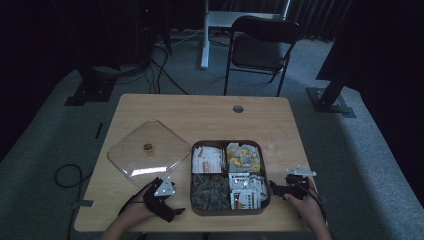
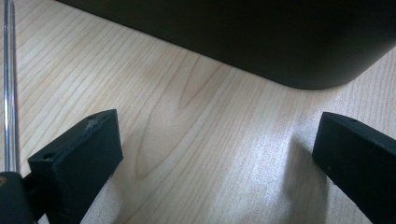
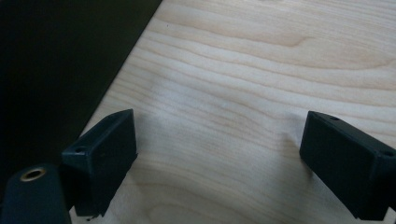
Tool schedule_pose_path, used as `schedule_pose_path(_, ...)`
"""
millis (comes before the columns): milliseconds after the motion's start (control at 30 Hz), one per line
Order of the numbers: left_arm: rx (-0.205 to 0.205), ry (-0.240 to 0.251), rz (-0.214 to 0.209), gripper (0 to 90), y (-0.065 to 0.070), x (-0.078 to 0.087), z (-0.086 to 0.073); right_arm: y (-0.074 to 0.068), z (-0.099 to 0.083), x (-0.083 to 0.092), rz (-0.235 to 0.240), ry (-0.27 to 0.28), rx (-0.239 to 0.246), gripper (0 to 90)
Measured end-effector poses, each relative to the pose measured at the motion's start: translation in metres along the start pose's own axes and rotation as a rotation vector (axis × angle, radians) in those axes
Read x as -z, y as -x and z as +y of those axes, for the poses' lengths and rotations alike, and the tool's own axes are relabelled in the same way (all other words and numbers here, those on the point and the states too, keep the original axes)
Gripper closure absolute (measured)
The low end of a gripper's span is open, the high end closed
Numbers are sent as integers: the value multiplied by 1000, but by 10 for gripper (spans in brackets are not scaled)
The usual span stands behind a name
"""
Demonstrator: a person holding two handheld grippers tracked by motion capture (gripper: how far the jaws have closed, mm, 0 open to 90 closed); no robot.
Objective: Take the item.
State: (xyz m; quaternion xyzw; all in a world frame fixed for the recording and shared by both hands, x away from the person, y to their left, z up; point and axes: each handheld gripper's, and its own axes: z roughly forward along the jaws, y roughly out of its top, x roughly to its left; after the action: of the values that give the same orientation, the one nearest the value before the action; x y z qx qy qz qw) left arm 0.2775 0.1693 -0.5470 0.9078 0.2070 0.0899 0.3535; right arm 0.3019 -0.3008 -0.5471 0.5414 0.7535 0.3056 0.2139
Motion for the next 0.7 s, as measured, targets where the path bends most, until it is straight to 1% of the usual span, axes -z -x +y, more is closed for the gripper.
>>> schedule_pose_path(33,-1,-1,0,15,0,0,0,1,1,1,-8,-2,-2,103)
schedule_pose_path(133,-2,-1,-1,15,0,0,0,1,3,4,-1,8,-6,103)
schedule_pose_path(200,-2,-1,-1,15,0,0,0,0,9,12,11,37,-7,106)
schedule_pose_path(300,-2,-1,-1,15,0,0,0,0,16,18,23,65,-10,107)
schedule_pose_path(367,-2,0,-1,15,0,0,0,1,22,23,19,85,-4,107)
schedule_pose_path(433,-1,1,-1,15,0,0,0,1,27,27,24,100,-6,108)
schedule_pose_path(500,-1,0,-1,15,0,0,0,0,31,30,48,110,-4,108)
schedule_pose_path(567,-1,1,-1,15,0,0,0,-2,36,32,59,117,5,123)
schedule_pose_path(700,-1,0,-1,15,0,0,0,-6,45,35,61,130,23,125)
